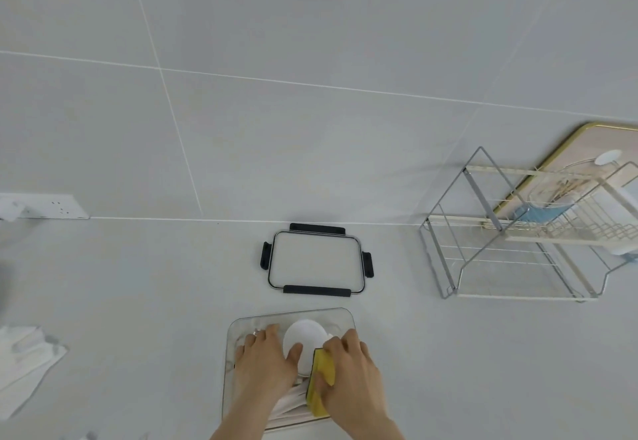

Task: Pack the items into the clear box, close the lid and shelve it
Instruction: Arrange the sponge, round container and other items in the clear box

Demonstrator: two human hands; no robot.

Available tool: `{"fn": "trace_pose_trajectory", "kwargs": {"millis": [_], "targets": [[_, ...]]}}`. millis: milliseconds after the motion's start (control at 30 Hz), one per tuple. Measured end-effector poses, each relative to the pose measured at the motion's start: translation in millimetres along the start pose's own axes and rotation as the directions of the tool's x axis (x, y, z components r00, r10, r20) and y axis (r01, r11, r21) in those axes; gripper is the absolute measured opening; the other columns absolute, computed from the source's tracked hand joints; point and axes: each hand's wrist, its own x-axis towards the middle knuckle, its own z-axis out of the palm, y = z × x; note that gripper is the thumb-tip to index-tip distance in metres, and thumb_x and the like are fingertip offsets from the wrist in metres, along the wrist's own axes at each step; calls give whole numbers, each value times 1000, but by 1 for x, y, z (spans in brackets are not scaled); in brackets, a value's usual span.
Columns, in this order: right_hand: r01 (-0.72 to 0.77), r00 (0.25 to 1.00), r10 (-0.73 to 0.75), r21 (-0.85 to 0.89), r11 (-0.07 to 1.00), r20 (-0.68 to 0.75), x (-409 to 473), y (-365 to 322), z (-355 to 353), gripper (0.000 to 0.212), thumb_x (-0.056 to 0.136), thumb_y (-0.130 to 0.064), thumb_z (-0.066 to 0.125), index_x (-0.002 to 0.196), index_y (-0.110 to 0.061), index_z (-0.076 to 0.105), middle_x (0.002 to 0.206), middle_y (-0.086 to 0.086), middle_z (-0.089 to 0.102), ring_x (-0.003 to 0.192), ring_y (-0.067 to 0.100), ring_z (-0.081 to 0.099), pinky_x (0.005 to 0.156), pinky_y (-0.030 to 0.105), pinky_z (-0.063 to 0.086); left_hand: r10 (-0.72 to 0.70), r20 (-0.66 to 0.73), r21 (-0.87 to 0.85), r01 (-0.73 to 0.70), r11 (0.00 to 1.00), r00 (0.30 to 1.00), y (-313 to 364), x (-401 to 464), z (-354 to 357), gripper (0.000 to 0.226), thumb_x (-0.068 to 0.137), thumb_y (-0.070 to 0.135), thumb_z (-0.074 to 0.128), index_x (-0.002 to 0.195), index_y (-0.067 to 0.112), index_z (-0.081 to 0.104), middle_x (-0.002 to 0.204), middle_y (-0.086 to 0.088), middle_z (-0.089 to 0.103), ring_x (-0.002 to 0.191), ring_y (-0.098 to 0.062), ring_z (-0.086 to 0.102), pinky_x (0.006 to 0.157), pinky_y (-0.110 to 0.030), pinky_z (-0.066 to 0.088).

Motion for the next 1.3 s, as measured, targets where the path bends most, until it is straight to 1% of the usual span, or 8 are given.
{"fn": "trace_pose_trajectory", "kwargs": {"millis": [267, 433, 567, 667, 800, 967, 1067, 1300], "targets": [[34, 990, -23, 77, 996, -141, -4, 10, 0, 40, 82, -46, 55, 119, -30, 56, 117, -9, 47, 106, 12, 50, 70, 23, 51, -109, 93, 152, 94, 984, 990, 22, 12, 13, 63, 80, 71, 47, 128, 30, 48, 120, 11, 65, 125, -25, 33, 97, -39, 26], [62, 977, -39, 104, 993, -208, -7, 14, 1, 37, 79, -45, 60, 113, -29, 61, 112, -8, 53, 101, 13, 55, 63, 25, 54, -145, 116, 170, 124, 978, 983, 29, 12, 20, 40, 84, 62, 52, 115, 37, 60, 110, 12, 68, 121, -26, 33, 94, -40, 27], [86, 971, -56, 121, 989, -232, -8, 15, -1, 36, 76, -43, 63, 109, -27, 64, 106, -8, 56, 96, 14, 58, 58, 26, 54, -173, 119, 56, 167, 984, 978, 29, 14, 16, 29, 85, 57, 50, 108, 42, 60, 108, 13, 68, 121, -24, 38, 95, -41, 28], [109, 967, -71, 144, 984, -246, -10, 16, -6, 34, 71, -41, 66, 103, -28, 66, 100, -8, 58, 89, 14, 60, 52, 24, 51, -155, 79, -38, 159, 987, 985, 29, 18, 12, 26, 86, 52, 51, 107, 40, 60, 103, 13, 70, 113, -20, 51, 93, -38, 33], [94, 960, -41, 183, 979, -276, -15, 19, -11, 34, 66, -39, 68, 98, -28, 66, 95, -11, 58, 82, 11, 60, 48, 20, 48, -155, 159, -360, 203, 910, 975, 39, 21, 16, 31, 86, 45, 61, 110, 25, 59, 98, 4, 70, 92, -20, 65, 75, -33, 51], [81, 957, -19, 204, 976, -289, -24, 28, -10, 34, 68, -39, 69, 100, -28, 66, 96, -11, 57, 83, 10, 60, 49, 20, 50, -229, 182, -363, 282, 888, 956, 44, 25, 28, 35, 86, 38, 63, 111, 16, 50, 103, -4, 67, 85, -24, 61, 71, -34, 48], [82, 957, -18, 211, 974, -289, -24, 31, -9, 34, 70, -40, 69, 101, -28, 65, 97, -12, 56, 83, 9, 59, 49, 19, 50, -274, 202, -348, 331, 877, 940, 41, 29, 32, 35, 85, 37, 66, 108, 15, 52, 102, -6, 68, 92, -28, 65, 74, -35, 49], [80, 960, -15, 227, 971, -279, -24, 33, -5, 37, 72, -41, 70, 105, -28, 63, 100, -12, 56, 85, 8, 59, 50, 19, 49, -220, 157, -261, 255, 931, 963, 45, 26, 43, 38, 87, 38, 63, 110, 12, 50, 108, -9, 66, 100, -30, 63, 70, -32, 41]]}}
